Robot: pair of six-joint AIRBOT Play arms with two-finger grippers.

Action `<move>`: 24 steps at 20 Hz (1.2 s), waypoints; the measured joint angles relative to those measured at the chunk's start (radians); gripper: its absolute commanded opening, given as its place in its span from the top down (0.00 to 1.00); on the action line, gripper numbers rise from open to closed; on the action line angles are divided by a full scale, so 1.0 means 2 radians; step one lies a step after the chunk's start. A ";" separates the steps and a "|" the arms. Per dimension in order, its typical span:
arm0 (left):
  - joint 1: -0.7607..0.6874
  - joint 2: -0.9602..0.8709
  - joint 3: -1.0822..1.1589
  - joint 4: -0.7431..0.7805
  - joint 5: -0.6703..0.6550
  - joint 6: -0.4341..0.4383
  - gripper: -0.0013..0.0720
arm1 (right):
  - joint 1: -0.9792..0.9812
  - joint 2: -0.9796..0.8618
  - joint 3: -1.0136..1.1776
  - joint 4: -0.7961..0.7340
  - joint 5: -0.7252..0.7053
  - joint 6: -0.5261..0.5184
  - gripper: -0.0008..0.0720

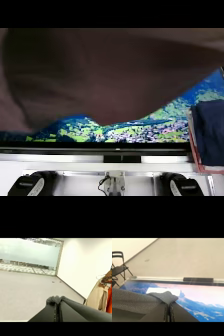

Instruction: Fold the shirts.

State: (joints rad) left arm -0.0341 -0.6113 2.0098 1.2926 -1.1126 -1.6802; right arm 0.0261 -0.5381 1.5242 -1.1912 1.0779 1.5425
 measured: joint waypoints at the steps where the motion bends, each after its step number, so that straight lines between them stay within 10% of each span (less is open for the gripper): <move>1: 0.001 0.001 0.003 0.000 -0.002 0.000 0.94 | 0.000 0.004 0.001 -0.001 0.007 0.004 0.89; 11: 0.001 -0.008 -0.150 0.057 -0.067 0.005 0.94 | 0.000 -0.059 0.003 -0.117 0.054 0.033 0.89; 24: 0.001 -0.314 -0.352 0.007 0.196 0.001 0.94 | 0.001 -0.474 0.003 -0.039 -0.142 0.131 0.89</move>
State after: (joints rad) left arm -0.0319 -1.2400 1.3056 1.3067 -0.7204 -1.6783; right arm 0.0277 -1.4864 1.5299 -1.2701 0.7929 1.8050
